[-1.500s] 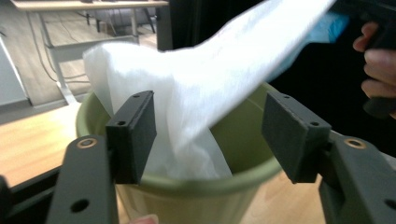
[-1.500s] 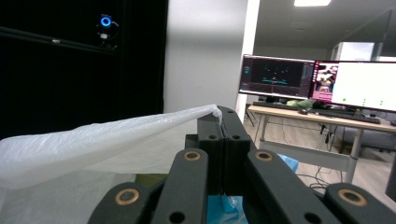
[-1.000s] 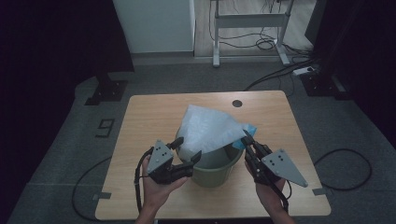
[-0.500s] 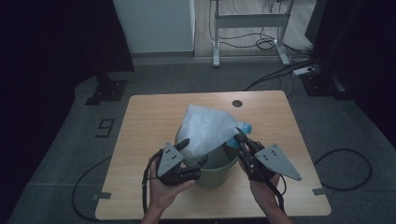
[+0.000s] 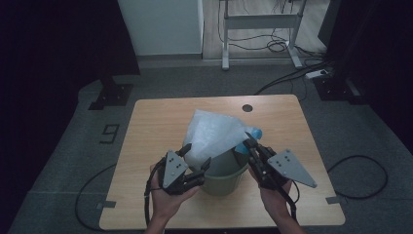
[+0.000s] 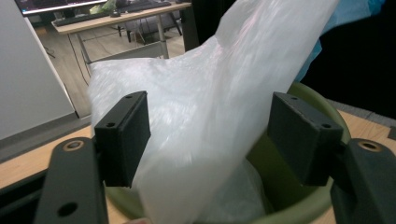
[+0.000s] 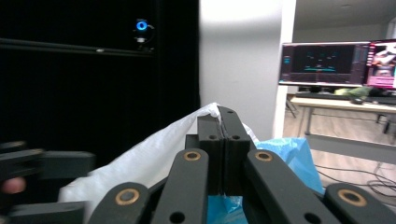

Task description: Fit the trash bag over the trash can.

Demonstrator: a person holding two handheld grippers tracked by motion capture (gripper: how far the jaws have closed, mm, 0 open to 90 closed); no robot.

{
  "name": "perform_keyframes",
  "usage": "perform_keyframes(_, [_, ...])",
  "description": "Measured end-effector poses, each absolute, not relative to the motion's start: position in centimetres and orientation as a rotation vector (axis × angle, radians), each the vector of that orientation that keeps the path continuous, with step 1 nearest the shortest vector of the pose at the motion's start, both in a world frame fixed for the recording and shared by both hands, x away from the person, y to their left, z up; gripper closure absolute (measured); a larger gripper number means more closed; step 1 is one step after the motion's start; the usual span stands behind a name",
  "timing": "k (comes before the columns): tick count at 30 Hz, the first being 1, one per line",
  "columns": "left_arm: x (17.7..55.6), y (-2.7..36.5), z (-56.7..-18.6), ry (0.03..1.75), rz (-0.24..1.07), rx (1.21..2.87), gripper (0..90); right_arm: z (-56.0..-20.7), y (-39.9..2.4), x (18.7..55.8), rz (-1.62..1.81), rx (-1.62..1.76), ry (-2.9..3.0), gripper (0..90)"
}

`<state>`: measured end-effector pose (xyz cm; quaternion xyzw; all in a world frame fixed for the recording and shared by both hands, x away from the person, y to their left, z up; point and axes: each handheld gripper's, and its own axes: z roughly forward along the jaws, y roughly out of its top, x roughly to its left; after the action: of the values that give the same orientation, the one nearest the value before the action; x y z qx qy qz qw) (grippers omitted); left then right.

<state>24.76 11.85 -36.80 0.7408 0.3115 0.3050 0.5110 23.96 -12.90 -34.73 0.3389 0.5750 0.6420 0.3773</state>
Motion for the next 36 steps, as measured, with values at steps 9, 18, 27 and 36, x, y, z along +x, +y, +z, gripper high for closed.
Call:
perform_keyframes(9, [25.2,10.9,-37.4,0.755,0.73,1.799,39.7,-35.0,-11.8,23.9,1.672,0.845,1.515,88.2])
perform_keyframes(18, [25.7,11.4,-37.8,0.751,0.688,1.774,80.1,-35.3,-11.4,23.7,1.698,0.838,1.56,84.8])
perform_keyframes(27, [26.1,14.2,-37.7,0.807,0.642,1.675,89.7,-36.9,-12.0,21.1,1.685,0.779,1.668,46.1])
perform_keyframes(36, [26.2,15.6,-37.8,0.855,0.616,1.63,89.8,-38.7,-16.1,18.5,1.712,0.835,1.658,40.2])
